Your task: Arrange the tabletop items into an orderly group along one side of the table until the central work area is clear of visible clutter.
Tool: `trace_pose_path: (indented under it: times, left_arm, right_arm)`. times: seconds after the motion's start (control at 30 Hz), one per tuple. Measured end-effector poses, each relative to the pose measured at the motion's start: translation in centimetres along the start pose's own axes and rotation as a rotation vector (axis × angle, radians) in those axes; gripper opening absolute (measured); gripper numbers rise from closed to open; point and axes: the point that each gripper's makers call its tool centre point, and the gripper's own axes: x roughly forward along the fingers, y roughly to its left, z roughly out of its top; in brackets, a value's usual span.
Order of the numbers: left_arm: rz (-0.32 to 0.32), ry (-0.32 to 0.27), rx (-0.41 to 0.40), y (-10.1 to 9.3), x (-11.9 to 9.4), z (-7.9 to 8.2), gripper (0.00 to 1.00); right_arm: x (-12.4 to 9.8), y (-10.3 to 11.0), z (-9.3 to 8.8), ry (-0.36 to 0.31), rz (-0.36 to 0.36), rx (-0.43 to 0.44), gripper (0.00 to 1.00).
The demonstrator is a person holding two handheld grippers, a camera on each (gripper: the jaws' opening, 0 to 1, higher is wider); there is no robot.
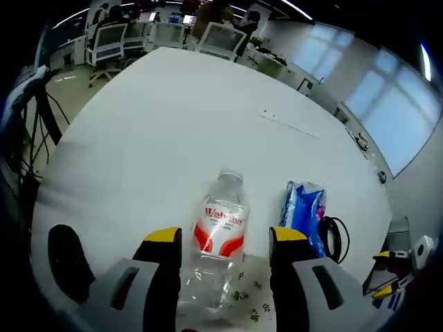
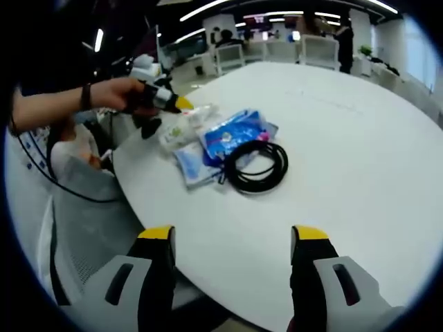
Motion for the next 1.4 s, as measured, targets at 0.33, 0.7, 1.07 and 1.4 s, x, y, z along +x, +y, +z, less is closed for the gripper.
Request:
trace_pose_path:
  times: [0.33, 0.7, 1.07, 1.4]
  left_arm:
    - [-0.006, 0.064, 0.049, 0.2, 2.3, 0.3, 0.54]
    - [-0.004, 0.134, 0.152, 0.2, 4.0, -0.6, 0.54]
    - [-0.015, 0.13, 0.181, 0.2, 4.2, -0.5, 0.42]
    - [-0.005, 0.098, 0.187, 0.6, 3.7, 0.2, 0.4]
  right_arm:
    - [-0.5, -1.3, -0.4, -0.01, -0.015, 0.04, 0.66]
    - [-0.6, -2.1, -0.6, -0.007, -0.028, 0.056, 0.66]
    - [-0.6, -2.1, -0.4, -0.008, -0.036, 0.062, 0.65]
    - [-0.8, -2.0, -0.6, -0.007, -0.043, 0.066, 0.65]
